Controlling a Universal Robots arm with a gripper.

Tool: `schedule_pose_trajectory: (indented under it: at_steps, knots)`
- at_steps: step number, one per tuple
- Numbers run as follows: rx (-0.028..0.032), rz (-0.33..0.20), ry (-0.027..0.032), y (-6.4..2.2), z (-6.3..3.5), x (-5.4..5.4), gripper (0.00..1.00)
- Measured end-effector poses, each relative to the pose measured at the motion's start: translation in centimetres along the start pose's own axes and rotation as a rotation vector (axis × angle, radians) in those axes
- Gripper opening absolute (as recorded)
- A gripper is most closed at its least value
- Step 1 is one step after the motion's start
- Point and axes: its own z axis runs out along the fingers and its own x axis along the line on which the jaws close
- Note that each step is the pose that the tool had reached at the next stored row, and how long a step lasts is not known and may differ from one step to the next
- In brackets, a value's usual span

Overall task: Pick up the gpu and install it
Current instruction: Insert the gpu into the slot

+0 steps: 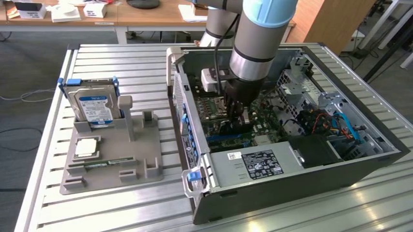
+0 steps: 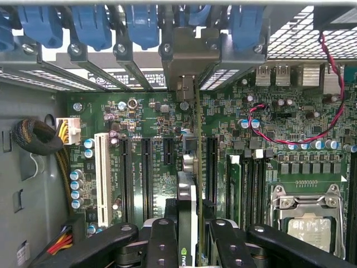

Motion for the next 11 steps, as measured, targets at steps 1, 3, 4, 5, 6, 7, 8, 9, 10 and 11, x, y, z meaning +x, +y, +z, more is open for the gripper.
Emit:
schedule_pose_trajectory:
  at_steps: [1, 3, 4, 5, 6, 7, 8, 9, 10, 11]
  knots:
    - [0.0002, 0.0, -0.0003, 0.0, 0.04, 0.0, 0.27]
    - [0.0, 0.0, 0.0, 0.0, 0.06, 0.0, 0.27]
    - [0.0, 0.0, 0.0, 0.0, 0.06, 0.0, 0.27]
    - [0.0, 0.0, 0.0001, 0.0, 0.06, 0.0, 0.27]
    - [0.0, 0.0, 0.0001, 0.0, 0.06, 0.0, 0.27]
    - [-0.0001, 0.0, 0.0001, 0.0, 0.08, 0.0, 0.27]
    - [0.0, 0.0, -0.0001, 0.0, 0.11, 0.0, 0.27]
    - [0.0, 0.0, -0.0001, 0.0, 0.13, 0.0, 0.27]
    - [0.0, 0.0, 0.0, 0.0, 0.13, 0.0, 0.27]
    - [-0.0001, 0.0, 0.0, 0.0, 0.13, 0.0, 0.27]
